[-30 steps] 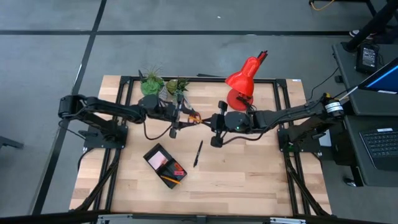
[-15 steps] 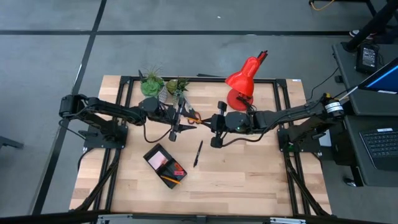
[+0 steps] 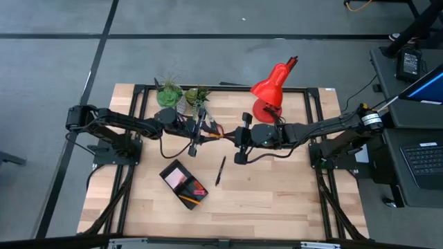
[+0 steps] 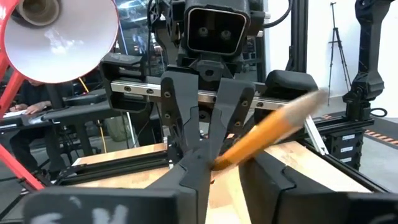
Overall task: Pick and place office supplies into organizer
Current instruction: Put the yellow pencil into the black desk organizer, then put the black pen into the black desk organizer
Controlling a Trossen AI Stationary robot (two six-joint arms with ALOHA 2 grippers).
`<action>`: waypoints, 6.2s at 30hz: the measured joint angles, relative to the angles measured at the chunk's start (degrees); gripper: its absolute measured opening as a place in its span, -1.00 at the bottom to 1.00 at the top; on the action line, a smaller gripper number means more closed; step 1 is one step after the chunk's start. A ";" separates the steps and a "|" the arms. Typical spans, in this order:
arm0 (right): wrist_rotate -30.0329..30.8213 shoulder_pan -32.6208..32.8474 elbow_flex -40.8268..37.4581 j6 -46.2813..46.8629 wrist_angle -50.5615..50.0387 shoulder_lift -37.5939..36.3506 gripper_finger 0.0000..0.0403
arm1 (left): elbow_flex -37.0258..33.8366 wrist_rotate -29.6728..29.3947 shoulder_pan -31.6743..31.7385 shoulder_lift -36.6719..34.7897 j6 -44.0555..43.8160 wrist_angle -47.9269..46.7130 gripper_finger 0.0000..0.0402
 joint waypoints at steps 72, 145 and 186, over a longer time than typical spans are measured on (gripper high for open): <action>3.58 18.10 -19.06 13.83 23.43 0.00 -1.00 | 25.87 -56.37 -50.53 -4.96 -26.92 -69.76 -0.93; 3.54 23.21 -20.72 13.86 28.14 0.00 -1.00 | 42.34 -59.44 -56.92 19.68 -60.78 -102.06 -0.56; 0.99 20.40 -20.69 11.85 26.44 0.02 -1.00 | 23.34 -55.97 -46.14 -7.81 -27.13 -82.38 -0.99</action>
